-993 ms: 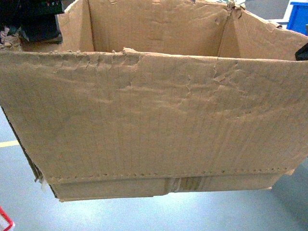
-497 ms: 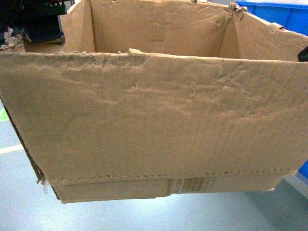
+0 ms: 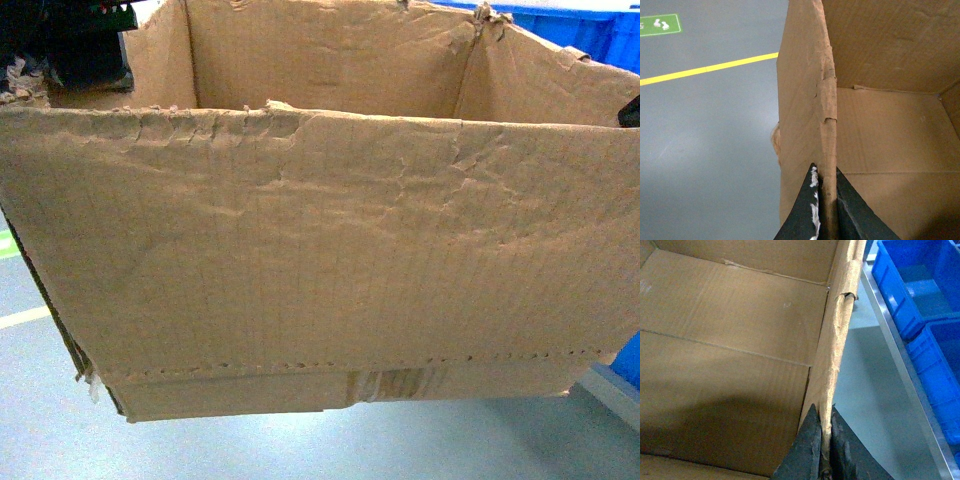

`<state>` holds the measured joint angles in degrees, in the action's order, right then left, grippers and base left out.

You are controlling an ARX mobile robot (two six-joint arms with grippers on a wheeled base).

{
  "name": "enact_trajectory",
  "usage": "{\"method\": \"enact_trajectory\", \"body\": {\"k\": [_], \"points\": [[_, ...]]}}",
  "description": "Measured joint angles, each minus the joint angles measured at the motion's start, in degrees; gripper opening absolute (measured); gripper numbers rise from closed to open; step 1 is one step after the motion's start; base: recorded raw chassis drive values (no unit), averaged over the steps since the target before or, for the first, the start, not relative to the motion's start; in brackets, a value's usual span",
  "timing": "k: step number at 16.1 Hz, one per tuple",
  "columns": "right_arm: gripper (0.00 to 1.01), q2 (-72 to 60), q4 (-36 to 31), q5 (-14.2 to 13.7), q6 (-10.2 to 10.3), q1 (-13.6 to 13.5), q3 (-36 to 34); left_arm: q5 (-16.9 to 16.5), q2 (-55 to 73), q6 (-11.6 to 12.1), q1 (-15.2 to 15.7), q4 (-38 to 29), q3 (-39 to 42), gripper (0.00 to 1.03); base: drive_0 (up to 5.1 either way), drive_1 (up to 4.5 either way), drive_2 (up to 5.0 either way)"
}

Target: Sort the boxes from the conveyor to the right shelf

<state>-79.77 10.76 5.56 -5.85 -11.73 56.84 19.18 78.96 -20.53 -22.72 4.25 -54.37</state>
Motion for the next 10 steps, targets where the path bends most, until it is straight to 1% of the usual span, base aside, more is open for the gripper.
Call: {"method": "enact_trajectory", "body": {"k": [10], "points": [[0.02, 0.0, 0.0, 0.0, 0.0, 0.0, 0.0, 0.0, 0.0, 0.0, 0.0, 0.0, 0.0, 0.02, -0.9, -0.91, -0.9]]}}
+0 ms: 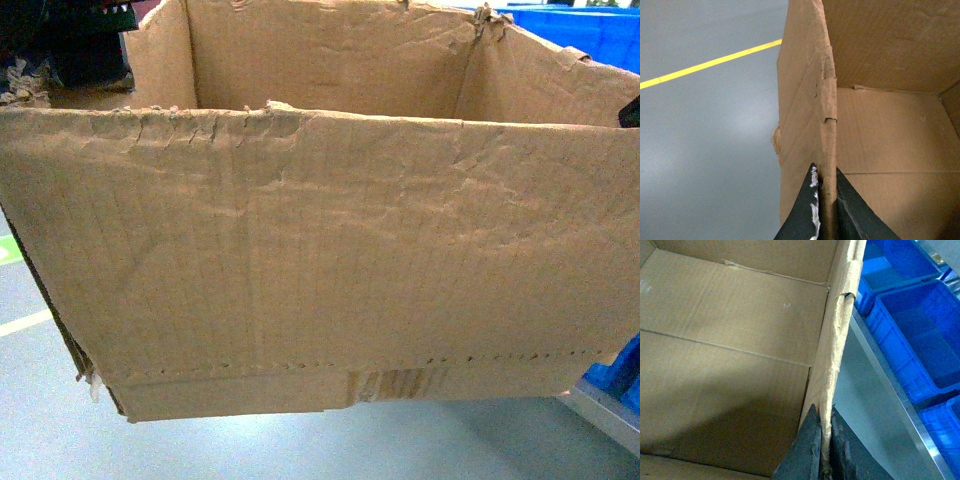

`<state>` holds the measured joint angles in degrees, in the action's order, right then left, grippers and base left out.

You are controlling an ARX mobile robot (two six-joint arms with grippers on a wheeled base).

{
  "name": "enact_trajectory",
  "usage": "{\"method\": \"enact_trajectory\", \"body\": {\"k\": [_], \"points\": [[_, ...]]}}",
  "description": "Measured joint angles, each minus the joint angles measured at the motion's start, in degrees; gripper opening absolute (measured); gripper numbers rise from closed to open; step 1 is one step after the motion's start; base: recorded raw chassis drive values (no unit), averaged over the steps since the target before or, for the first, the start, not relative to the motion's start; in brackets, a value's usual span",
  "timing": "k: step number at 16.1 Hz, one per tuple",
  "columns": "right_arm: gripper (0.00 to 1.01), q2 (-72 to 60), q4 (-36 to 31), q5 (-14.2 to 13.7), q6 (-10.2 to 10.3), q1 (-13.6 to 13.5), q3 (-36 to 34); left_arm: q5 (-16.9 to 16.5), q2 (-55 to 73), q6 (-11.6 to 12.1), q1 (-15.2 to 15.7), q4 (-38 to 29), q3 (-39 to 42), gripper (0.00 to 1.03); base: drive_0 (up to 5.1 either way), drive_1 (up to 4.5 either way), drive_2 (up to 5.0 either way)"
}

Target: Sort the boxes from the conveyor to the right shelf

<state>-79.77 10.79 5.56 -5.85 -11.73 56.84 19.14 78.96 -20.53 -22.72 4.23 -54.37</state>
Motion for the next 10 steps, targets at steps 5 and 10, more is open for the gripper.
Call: {"method": "enact_trajectory", "body": {"k": [5, 10], "points": [[0.02, 0.0, 0.0, 0.0, 0.0, 0.0, 0.0, 0.0, 0.0, 0.0, 0.0, 0.0, 0.0, 0.02, -1.2, -1.22, -1.2], [0.02, 0.0, 0.0, 0.0, 0.0, 0.0, 0.0, 0.0, 0.0, 0.0, 0.0, 0.0, 0.0, 0.02, -1.2, -1.22, -1.2]]}}
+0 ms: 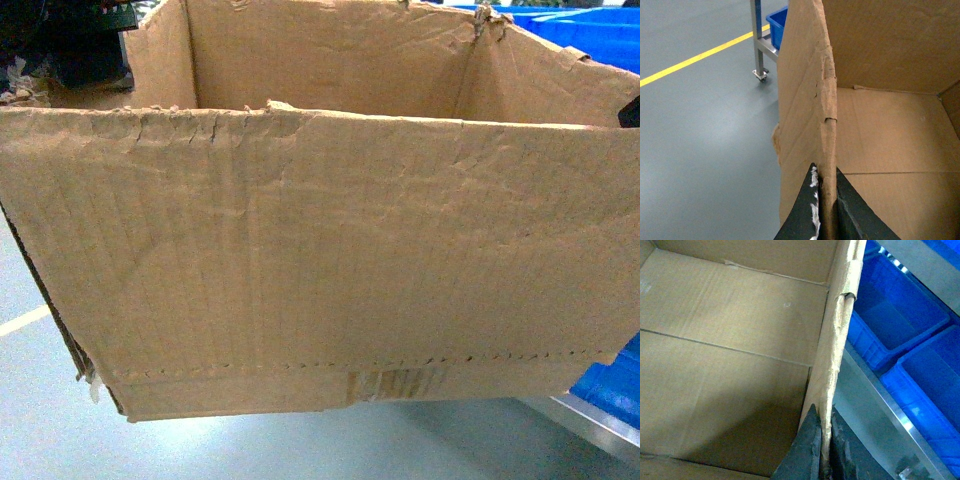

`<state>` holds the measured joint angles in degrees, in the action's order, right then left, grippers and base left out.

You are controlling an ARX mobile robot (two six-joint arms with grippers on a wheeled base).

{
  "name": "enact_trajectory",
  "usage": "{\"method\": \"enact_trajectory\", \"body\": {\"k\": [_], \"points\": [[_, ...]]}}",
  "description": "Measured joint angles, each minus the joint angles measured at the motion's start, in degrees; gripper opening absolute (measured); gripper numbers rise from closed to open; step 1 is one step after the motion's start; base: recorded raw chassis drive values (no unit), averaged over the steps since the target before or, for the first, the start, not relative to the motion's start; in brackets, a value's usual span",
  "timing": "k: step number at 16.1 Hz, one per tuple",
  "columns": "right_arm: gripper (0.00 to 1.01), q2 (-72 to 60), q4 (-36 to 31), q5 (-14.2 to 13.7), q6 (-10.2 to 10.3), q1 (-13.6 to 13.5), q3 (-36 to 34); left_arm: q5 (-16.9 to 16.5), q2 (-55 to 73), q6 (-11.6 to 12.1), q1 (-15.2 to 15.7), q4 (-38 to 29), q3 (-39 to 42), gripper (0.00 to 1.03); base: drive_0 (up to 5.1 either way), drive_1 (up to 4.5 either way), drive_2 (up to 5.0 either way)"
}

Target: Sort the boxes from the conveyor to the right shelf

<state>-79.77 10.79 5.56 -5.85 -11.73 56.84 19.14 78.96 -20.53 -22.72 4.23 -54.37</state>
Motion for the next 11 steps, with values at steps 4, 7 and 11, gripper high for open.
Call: {"method": "enact_trajectory", "body": {"k": [4, 7, 11], "points": [[0.02, 0.0, 0.0, 0.0, 0.0, 0.0, 0.0, 0.0, 0.0, 0.0, 0.0, 0.0, 0.0, 0.02, -1.2, -1.22, -1.2], [0.02, 0.0, 0.0, 0.0, 0.0, 0.0, 0.0, 0.0, 0.0, 0.0, 0.0, 0.0, 0.0, 0.02, -1.2, -1.22, -1.2], [0.02, 0.0, 0.0, 0.0, 0.0, 0.0, 0.0, 0.0, 0.0, 0.0, 0.0, 0.0, 0.0, 0.02, -1.2, -1.17, -1.2]]}}
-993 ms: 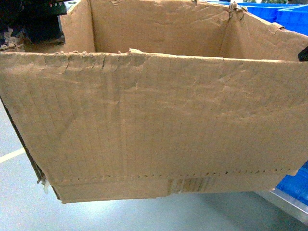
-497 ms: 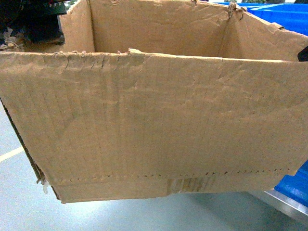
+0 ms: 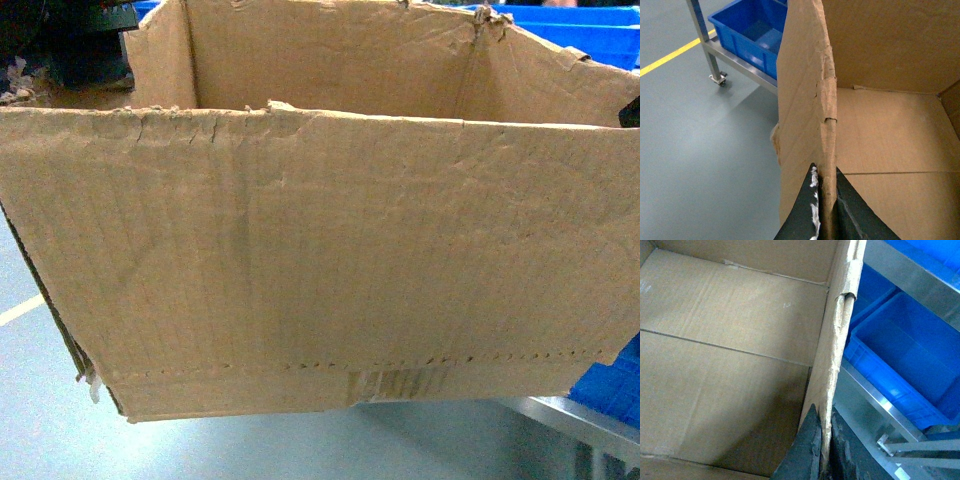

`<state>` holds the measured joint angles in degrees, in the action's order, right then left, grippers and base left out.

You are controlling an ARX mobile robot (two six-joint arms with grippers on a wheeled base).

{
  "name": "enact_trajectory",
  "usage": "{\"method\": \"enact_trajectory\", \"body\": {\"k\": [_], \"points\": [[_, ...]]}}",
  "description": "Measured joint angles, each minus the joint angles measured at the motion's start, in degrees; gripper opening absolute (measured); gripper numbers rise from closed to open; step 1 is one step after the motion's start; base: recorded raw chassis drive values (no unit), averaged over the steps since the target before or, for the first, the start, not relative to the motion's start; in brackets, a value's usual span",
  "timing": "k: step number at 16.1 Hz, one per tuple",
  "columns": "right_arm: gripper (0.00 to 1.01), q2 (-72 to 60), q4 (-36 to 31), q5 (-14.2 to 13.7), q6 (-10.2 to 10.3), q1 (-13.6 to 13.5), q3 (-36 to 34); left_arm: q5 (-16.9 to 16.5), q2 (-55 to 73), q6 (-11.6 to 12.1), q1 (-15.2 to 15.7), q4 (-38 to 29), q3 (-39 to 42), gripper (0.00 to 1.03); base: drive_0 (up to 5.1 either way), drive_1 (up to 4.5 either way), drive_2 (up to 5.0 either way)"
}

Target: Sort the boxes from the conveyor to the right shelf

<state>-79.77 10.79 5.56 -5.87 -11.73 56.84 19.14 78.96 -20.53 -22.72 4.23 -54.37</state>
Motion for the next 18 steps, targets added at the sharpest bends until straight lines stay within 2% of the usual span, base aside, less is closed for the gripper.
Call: {"method": "enact_trajectory", "body": {"k": [18], "points": [[0.02, 0.0, 0.0, 0.0, 0.0, 0.0, 0.0, 0.0, 0.0, 0.0, 0.0, 0.0, 0.0, 0.02, -1.2, -1.16, -1.2]]}}
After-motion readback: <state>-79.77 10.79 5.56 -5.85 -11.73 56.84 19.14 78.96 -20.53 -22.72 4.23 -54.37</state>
